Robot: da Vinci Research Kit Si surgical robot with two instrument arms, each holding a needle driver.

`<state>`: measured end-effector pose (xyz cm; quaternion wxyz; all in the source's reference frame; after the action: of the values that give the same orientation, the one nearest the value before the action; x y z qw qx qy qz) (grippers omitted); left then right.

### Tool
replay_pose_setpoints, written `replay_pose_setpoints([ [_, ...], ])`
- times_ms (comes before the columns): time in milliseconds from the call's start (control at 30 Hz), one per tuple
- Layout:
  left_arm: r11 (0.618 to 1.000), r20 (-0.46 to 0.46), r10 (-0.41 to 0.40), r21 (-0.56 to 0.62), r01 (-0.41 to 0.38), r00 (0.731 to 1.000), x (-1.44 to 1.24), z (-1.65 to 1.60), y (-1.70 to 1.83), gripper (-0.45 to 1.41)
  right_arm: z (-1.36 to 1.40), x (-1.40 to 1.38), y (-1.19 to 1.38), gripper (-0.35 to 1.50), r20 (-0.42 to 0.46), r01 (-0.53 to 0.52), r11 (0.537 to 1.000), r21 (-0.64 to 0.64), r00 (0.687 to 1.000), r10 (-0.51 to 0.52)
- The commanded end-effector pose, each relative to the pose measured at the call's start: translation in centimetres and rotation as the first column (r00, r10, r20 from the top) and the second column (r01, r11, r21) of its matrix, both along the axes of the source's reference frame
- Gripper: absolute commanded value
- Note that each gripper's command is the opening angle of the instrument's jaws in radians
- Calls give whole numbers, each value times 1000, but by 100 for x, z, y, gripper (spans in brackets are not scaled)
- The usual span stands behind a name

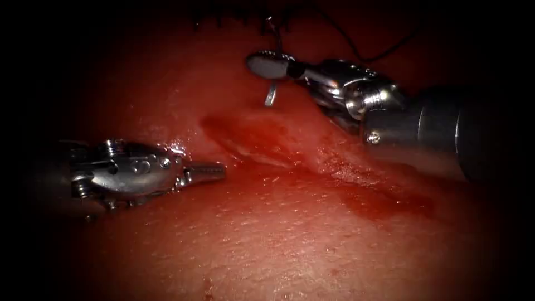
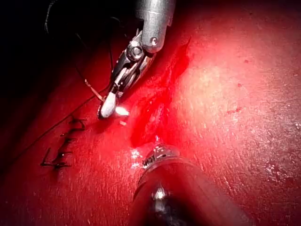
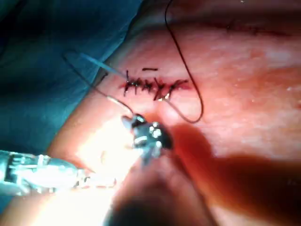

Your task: Wound Closure

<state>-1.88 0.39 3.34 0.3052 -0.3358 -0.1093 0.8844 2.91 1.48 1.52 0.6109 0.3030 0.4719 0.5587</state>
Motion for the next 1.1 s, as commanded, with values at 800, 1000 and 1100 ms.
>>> replay_pose_setpoints([
  [800,1000,0,0,0,0,1000,-5,5,1,-33,-1,22,-60,-35,11,75,993,91,997,-76],
  [1000,1000,-2,-2,-2,2,1000,-5,5,0,-33,-2,20,-63,-35,5,89,992,89,996,-90],
  [1100,1000,-2,-2,-2,2,1000,-5,5,0,-33,-2,20,-58,-35,-16,99,991,85,995,-98],
])
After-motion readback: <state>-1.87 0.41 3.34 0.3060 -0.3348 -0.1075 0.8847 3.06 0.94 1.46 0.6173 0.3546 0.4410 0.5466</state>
